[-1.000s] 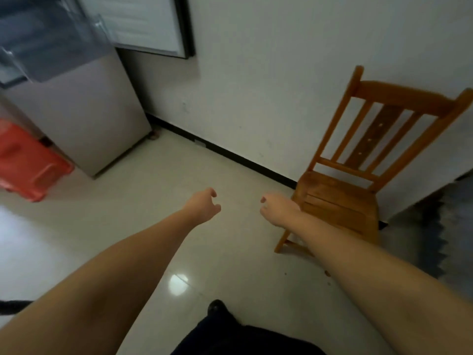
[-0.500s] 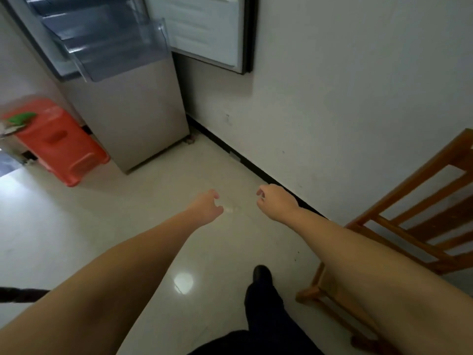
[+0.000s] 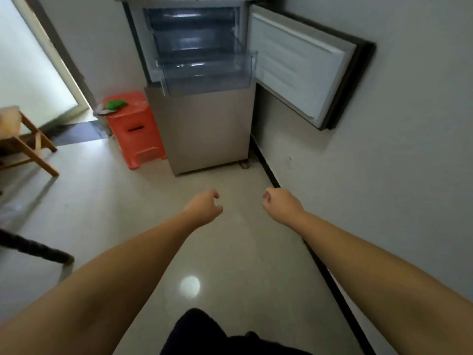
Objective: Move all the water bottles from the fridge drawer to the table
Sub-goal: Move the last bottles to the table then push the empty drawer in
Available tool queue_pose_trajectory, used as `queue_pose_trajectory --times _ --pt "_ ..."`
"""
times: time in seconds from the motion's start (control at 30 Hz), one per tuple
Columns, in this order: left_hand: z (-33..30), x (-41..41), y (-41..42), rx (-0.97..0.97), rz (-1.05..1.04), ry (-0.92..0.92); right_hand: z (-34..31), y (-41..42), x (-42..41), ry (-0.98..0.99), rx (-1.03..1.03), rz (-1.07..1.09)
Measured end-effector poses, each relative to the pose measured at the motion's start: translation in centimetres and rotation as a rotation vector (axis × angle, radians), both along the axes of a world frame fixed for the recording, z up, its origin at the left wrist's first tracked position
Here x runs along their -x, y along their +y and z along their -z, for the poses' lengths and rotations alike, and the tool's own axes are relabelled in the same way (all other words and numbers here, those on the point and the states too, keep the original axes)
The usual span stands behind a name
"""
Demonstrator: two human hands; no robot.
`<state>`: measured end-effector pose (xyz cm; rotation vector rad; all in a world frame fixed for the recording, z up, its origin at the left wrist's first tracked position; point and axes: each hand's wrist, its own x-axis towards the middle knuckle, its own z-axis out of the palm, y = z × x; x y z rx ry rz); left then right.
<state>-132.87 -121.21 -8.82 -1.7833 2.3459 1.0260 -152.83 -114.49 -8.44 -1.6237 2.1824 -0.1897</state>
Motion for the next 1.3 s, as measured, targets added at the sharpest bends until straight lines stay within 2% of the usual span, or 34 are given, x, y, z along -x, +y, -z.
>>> queue_pose_trajectory --times 0.27,0.43,0.67,1.0,1.17,1.3 --pt "1.6 -0.8 -11.0 -0.026 -0.186 0.022 1.9 -14.1 -0.3 -0.024 -0.024 -0.146" --pt "1.8 -0.2 -20.7 0.01 -0.123 -0.019 2.2 -22.8 0.2 -0.038 -0.028 -0.113" --pt "-1.7 0.8 -35.6 0.14 -0.058 -0.013 -0.3 -34.6 2.0 -0.023 0.014 -0.057" --pt "-2.1 3.7 -48.6 0.199 -0.038 0.011 -0.8 -49.3 4.1 -0.016 0.018 -0.098" --pt "-0.9 5.0 -54.8 0.258 -0.044 -0.064 -0.7 -57.2 7.0 0.054 0.048 -0.131" --pt "0.1 5.9 -59.2 0.473 0.059 -0.241 -0.3 -63.1 9.4 0.138 0.128 -0.172"
